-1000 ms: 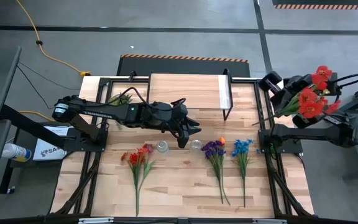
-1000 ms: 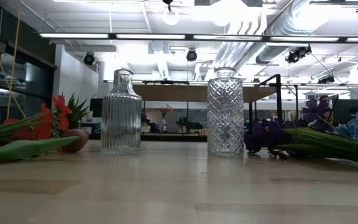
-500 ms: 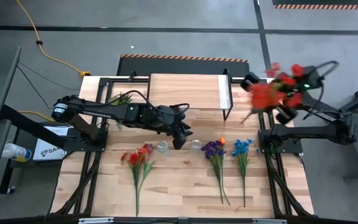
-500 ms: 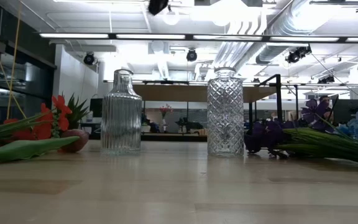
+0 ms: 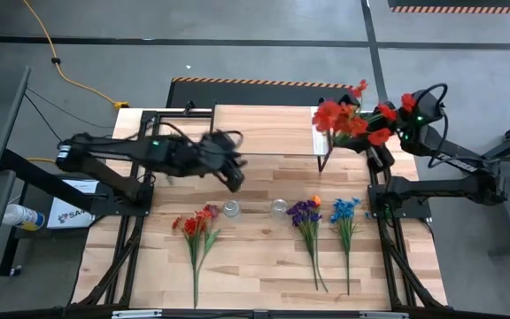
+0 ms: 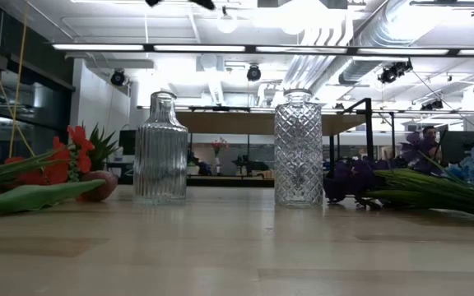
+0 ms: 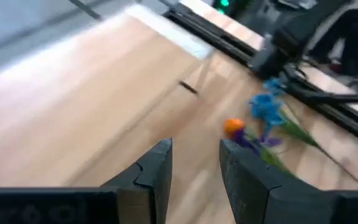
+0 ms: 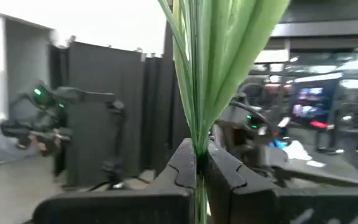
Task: Pick and place flowers into a vace then onto a shelf
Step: Put the left orange flowers into the right transparent vase
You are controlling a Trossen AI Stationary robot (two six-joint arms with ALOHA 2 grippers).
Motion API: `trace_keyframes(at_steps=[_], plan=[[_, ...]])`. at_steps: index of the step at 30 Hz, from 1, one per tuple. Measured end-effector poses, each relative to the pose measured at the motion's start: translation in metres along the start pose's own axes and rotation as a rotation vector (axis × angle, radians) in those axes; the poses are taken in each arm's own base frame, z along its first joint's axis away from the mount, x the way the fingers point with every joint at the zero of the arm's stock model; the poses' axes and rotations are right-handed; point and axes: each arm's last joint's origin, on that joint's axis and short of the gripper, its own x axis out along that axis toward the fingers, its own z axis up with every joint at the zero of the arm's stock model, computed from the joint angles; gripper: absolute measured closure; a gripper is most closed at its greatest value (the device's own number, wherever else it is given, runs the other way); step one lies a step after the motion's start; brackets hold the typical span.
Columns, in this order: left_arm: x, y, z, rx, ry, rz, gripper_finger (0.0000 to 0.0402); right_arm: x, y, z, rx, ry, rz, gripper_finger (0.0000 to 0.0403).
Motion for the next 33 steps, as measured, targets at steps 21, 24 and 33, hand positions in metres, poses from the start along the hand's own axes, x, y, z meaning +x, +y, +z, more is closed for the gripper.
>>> trace_keyframes(at_steps=[21, 24, 33], plan=[[-0.103, 0.041, 0.017, 0.109, -0.254, -0.078, 0.0236, 0.026, -0.037, -0.009, -0.156, -0.226, -0.218, 0.0399], [-0.108, 0.039, 0.015, 0.126, -0.264, -0.097, 0.0236, 0.031, -0.044, -0.014, -0.137, -0.247, -0.216, 0.0399], [-0.113, 0.04, 0.011, 0.166, -0.25, -0.092, 0.0236, 0.048, -0.048, -0.034, 0.02, -0.209, -0.175, 0.0399]])
